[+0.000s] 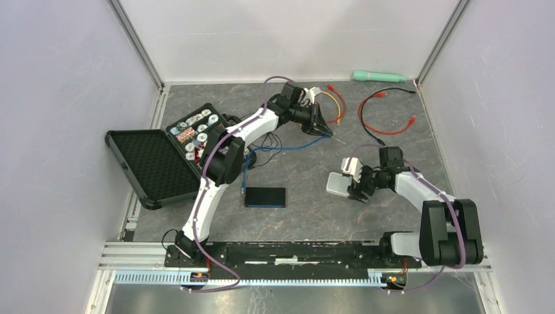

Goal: Pull the plug from the switch port
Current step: Place the switch port at the center of the board.

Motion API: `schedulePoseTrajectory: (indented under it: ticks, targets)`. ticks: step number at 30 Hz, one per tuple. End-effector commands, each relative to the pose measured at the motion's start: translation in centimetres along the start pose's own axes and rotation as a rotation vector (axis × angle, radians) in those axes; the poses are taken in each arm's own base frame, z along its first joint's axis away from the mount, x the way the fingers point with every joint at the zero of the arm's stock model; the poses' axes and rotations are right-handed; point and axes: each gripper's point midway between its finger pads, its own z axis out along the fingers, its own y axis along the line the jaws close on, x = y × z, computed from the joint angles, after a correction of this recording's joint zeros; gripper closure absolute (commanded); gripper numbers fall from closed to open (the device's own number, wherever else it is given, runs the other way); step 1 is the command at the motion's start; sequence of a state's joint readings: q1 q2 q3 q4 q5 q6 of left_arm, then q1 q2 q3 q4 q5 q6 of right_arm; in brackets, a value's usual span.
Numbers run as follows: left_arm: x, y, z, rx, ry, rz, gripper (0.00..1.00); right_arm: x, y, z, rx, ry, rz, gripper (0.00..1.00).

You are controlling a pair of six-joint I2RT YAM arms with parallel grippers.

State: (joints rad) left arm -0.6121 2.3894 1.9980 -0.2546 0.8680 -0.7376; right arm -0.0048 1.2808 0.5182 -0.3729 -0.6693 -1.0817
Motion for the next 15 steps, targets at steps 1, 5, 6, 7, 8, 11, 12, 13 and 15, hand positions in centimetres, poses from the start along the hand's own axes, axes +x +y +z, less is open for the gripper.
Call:
schedulePoseTrajectory:
  ticks: [1, 5, 6, 7, 8, 11, 12, 13, 15]
  targets:
    - [-0.9, -1.7, -1.5, 0.051, 0.003, 0.043, 0.98, -2.3, 3.6, 1.0, -0.238, -0.019, -0.09, 0.93]
    - [-1.3, -2.0, -1.5, 0.077, 0.009, 0.04, 0.98, -4.7, 3.7, 2.4, -0.309, -0.022, -0.136, 0.93]
    - [-1.2, -2.2, -1.4, 0.084, 0.012, 0.041, 0.98, -5.2, 3.9, 2.9, -0.321, -0.022, -0.141, 0.93]
    - [-1.2, -2.1, -1.4, 0.088, 0.015, 0.04, 0.98, -5.7, 3.9, 3.4, -0.324, -0.024, -0.154, 0.92]
    - [-1.3, -2.0, -1.4, 0.093, 0.017, 0.034, 0.98, -6.1, 4.1, 3.9, -0.333, -0.027, -0.158, 0.91]
    - [-1.4, -1.6, -1.7, 0.105, 0.017, 0.022, 0.98, -7.5, 4.6, 5.4, -0.336, -0.035, -0.173, 0.9]
    - [-1.5, -1.5, -1.8, 0.106, 0.014, 0.019, 0.98, -7.8, 4.8, 5.8, -0.334, -0.032, -0.176, 0.9]
    - [-1.5, -1.2, -1.9, 0.104, 0.012, 0.014, 0.98, -8.3, 5.1, 6.2, -0.334, -0.036, -0.185, 0.89]
    - [-1.8, -0.9, -2.2, 0.102, 0.004, 0.011, 0.98, -9.1, 5.4, 6.9, -0.331, -0.041, -0.191, 0.88]
